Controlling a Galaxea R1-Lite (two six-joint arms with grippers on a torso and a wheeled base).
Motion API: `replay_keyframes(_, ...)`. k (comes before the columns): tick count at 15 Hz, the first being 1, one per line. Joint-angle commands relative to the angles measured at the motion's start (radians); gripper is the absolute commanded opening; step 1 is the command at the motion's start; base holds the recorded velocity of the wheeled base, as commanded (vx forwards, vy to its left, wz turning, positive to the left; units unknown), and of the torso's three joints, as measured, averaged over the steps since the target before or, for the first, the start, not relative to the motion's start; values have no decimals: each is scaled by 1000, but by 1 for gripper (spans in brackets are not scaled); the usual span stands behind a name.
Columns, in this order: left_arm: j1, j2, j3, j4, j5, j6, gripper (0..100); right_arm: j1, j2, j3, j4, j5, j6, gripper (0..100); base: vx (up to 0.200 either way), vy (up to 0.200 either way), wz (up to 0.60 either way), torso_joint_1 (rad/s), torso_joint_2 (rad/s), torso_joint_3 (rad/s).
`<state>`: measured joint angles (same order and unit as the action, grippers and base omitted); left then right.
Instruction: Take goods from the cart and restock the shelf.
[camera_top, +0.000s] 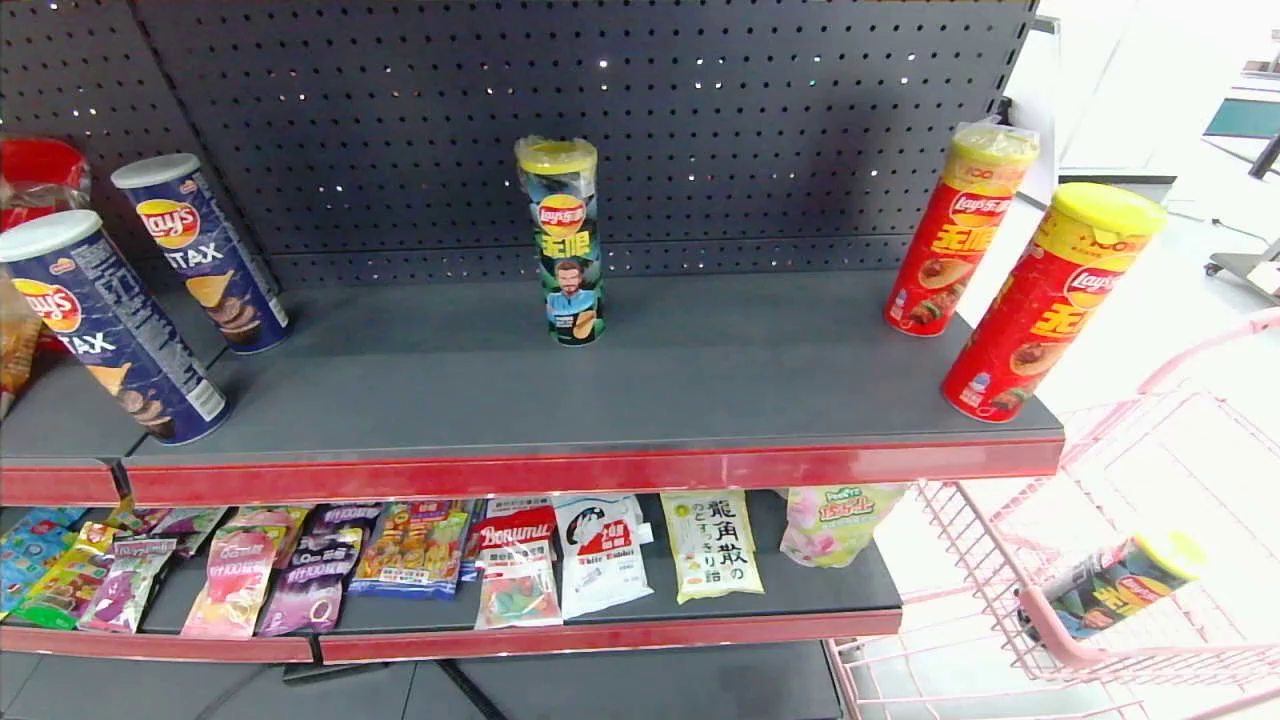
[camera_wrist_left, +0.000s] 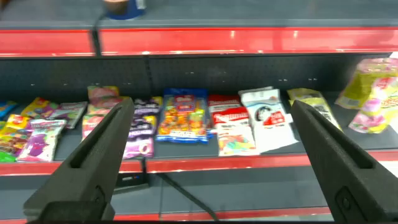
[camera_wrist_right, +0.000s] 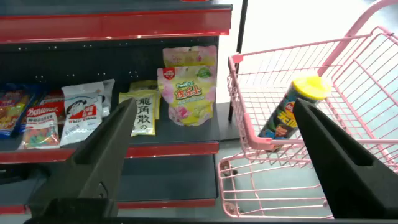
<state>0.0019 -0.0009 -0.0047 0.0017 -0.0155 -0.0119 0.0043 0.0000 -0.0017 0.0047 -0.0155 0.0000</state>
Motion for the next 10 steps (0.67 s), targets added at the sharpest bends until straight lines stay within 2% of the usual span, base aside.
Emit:
replay_keyframes(1,0,1,0,0,0,0,100,0,0,0,0,0,0,100,0,-200,0,2,2,12)
replay_keyframes(7,1,1,0,0,0,0,100,-1,0,0,0,0,0,100,0,-200,0,4,3,2)
replay_keyframes(9,1,1,0,0,0,0,100,-1,0,0,0,0,0,100,0,0,0,0,0,0)
replay_keyframes(10,0,1,0,0,0,0,100,0,0,0,0,-1,0,100,0,0,-600,2,2,2)
